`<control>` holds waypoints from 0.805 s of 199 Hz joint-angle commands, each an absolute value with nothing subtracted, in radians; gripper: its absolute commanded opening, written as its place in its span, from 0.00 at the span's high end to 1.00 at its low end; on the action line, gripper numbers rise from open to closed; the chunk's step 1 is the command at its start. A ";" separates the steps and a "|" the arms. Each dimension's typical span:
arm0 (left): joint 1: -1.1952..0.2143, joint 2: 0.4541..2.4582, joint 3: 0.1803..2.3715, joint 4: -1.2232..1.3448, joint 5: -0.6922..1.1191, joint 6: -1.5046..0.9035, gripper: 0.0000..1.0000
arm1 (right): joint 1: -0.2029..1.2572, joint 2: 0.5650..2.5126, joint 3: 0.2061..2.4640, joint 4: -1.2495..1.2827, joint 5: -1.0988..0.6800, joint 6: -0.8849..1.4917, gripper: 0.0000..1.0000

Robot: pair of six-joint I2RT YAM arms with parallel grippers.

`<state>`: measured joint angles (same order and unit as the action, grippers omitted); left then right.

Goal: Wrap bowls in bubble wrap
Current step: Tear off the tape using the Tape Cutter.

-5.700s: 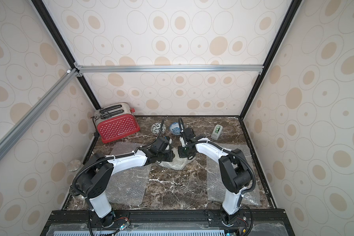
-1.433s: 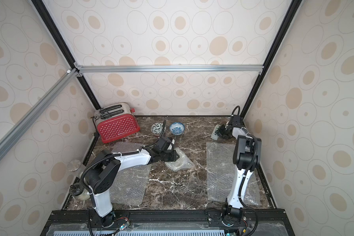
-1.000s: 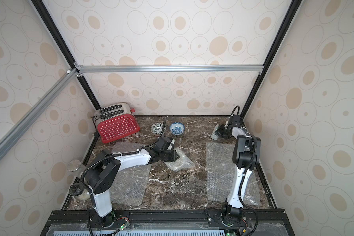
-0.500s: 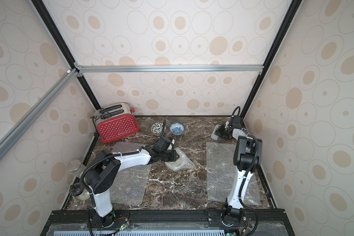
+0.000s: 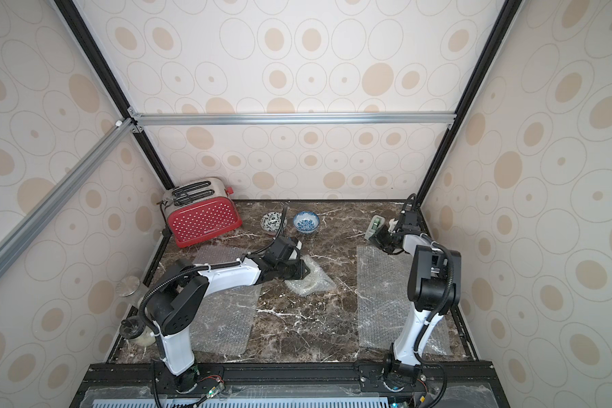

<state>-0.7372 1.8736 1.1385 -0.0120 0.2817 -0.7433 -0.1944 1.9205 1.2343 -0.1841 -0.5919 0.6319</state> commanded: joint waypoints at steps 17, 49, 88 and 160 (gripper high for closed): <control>-0.741 1.844 1.128 -0.015 0.273 -0.733 0.73 | -0.179 1.896 1.169 -0.158 -0.626 0.649 0.94; -0.741 1.838 1.121 -0.013 0.272 -0.735 0.73 | -0.178 1.928 1.172 -0.133 -0.628 0.658 0.93; -0.742 1.838 1.121 -0.010 0.269 -0.738 0.73 | -0.170 2.015 1.188 -0.078 -0.638 0.693 0.93; -0.741 1.850 1.135 -0.019 0.271 -0.736 0.73 | -0.130 2.074 1.171 0.020 -0.675 0.764 0.93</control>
